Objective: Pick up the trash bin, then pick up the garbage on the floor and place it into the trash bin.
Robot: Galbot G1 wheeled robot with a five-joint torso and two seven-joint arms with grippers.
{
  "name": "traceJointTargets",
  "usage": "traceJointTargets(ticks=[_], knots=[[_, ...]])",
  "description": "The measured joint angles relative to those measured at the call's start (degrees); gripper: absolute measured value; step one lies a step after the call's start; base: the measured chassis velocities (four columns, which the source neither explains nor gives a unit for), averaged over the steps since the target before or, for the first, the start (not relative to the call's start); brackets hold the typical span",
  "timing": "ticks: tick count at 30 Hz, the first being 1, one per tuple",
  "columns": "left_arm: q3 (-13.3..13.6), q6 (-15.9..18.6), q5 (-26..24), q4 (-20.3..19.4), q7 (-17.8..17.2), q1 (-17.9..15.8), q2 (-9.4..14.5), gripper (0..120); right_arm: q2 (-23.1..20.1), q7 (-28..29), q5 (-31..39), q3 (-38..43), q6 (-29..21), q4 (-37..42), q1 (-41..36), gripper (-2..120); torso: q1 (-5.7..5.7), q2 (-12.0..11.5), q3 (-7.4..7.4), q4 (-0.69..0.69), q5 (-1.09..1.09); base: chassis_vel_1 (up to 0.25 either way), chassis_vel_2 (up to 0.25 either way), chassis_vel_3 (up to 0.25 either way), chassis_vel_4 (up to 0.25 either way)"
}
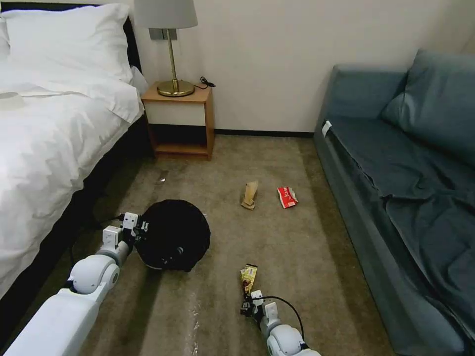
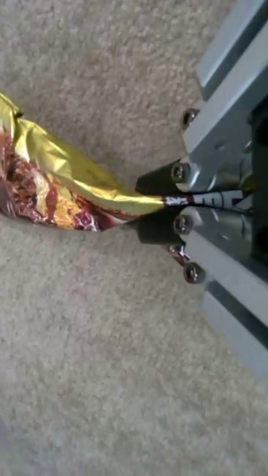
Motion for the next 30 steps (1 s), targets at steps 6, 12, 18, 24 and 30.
traceJointTargets(ticks=[6, 12, 18, 24, 30], knots=[[-0.01, 0.0, 0.02, -0.32, -0.01, 0.21, 0.0, 4, -0.88, 0.12, 1.03, -0.1, -0.23, 2.98, 0.23, 0, 0.0, 0.0, -0.01, 0.01, -0.02, 0.0, 0.0, 0.0, 0.0], [0.15, -0.01, 0.05, -0.6, -0.04, 0.23, -0.33, 4, -2.45, 0.73, 2.37, -0.66, -0.55, 7.48, 0.93, 0, 0.0, 0.0, -0.02, 0.0, -0.04, 0.0, 0.0, 0.0, 0.0], [0.96, -0.19, -0.19, -0.97, -0.04, -0.22, -2.0, 4, -6.18, 0.78, 7.51, -2.51, -0.77, 15.07, 3.43, 0, -0.01, 0.01, -0.02, -0.01, -0.06, 0.0, 0.0, 0.0, 0.0], [1.42, -0.72, -0.38, -0.96, 0.4, -0.63, -3.29, 4, -7.96, 0.73, 12.99, -4.23, -1.77, 19.57, 6.53, 0, -0.01, 0.01, -0.02, -0.02, -0.05, 0.0, 0.0, 0.0, 0.0], [1.73, -0.91, -0.26, -0.22, 0.49, -1.78, -4.5, 4, -6.81, 0.59, 18.54, -7.03, -2.92, 22.9, 11.23, 0, -0.01, 0.01, -0.02, -0.02, -0.05, 0.0, 0.0, 0.0, 0.0]])
